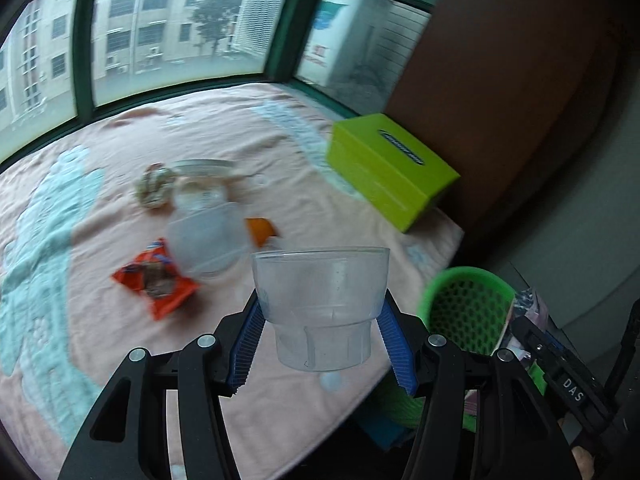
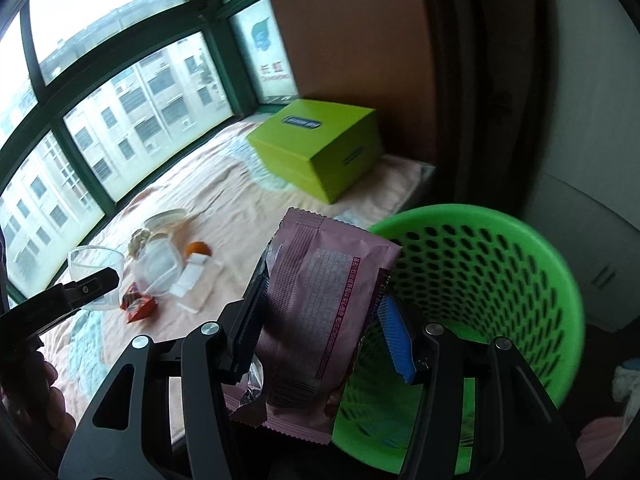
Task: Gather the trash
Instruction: 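Carry the wrapper and cup to the green basket and open both grippers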
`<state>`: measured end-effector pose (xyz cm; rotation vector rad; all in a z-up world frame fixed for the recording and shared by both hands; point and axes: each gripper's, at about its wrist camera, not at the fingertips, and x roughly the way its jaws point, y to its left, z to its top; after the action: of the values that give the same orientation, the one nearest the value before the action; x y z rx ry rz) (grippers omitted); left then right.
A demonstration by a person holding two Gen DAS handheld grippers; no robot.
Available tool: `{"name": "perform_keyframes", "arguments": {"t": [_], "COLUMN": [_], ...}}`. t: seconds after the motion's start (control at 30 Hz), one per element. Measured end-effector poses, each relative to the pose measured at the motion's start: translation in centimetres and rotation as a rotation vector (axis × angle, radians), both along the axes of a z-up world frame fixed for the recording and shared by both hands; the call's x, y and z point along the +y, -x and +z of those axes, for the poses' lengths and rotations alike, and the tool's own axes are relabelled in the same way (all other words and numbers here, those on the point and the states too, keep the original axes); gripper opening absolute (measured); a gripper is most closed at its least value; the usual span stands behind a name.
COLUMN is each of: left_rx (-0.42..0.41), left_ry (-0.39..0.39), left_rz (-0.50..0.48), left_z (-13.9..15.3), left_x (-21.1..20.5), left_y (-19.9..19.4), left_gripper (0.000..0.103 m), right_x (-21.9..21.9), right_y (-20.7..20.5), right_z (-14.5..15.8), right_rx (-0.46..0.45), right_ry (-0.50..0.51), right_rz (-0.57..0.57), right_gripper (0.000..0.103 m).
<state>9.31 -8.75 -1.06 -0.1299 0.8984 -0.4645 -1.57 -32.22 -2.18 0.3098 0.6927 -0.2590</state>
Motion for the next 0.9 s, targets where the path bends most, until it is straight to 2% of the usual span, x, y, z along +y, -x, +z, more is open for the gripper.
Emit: {"name": "perform_keyframes", "arguments": {"t": [0.47,0.7,0.9], "left_rx": [-0.004,0.002,0.004], "left_ry": [-0.011,-0.028,-0.043], "left_rz": [-0.207,-0.268,-0.310], "left_z": [0.4,0.0,0.0], "left_x": [-9.4,-12.3,-14.5], "left_y": [2.5,3.2,4.1], "left_gripper": [0.055,0.055,0.055], "right_x": [-4.6,-6.0,-7.1], "right_y": [3.9,5.2,6.4], "right_z": [0.0,-0.1,0.0], "right_rx": [-0.007,-0.008,-0.019], "right_ry": [0.022,0.007,-0.002], "right_rz": [-0.135,-0.172,-0.208], "right_gripper": [0.055,0.056,0.066]}}
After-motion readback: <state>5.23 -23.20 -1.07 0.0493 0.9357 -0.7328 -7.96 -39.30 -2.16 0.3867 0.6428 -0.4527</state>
